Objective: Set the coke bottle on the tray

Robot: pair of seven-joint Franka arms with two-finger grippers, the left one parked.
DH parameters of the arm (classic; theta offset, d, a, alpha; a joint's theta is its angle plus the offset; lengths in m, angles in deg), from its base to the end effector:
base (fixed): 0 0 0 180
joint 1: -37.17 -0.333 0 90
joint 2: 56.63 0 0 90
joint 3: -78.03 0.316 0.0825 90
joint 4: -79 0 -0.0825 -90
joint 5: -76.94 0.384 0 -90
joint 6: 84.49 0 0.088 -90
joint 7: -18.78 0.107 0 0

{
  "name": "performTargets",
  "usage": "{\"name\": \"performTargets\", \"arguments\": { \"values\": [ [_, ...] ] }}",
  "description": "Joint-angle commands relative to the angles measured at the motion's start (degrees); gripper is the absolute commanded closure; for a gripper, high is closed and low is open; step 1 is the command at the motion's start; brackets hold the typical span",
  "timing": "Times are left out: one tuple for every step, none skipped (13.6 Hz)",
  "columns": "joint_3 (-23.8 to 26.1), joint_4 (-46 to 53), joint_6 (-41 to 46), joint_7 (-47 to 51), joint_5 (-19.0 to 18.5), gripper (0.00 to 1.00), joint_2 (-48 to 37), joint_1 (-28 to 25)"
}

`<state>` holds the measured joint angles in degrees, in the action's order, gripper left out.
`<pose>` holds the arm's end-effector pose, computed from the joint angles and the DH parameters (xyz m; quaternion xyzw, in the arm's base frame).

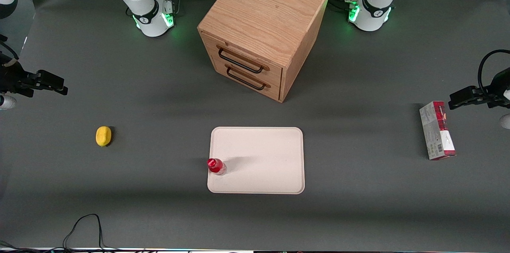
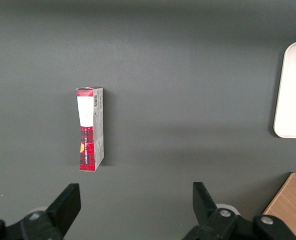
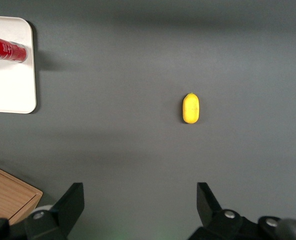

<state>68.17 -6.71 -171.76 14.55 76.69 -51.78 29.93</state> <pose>0.5747 -0.0224 0.6085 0.9995 0.0141 -0.0286 0.0077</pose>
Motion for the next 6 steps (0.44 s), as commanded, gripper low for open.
{"name": "performTargets", "arguments": {
  "values": [
    [0.9,-1.2,-0.2,1.1,0.0,0.00,-1.0,0.5],
    [0.9,-1.3,0.0,1.0,0.5,0.00,-0.9,0.5],
    [0.9,-1.2,0.0,0.9,0.9,0.00,-0.9,0.5],
    [0.8,-1.3,0.0,0.9,1.0,0.00,-0.9,0.5],
    [0.8,-1.3,0.0,0.9,1.0,0.00,-0.9,0.5],
    [0.8,-1.2,0.1,0.9,1.0,0.00,-0.9,0.5]
  ]
}}
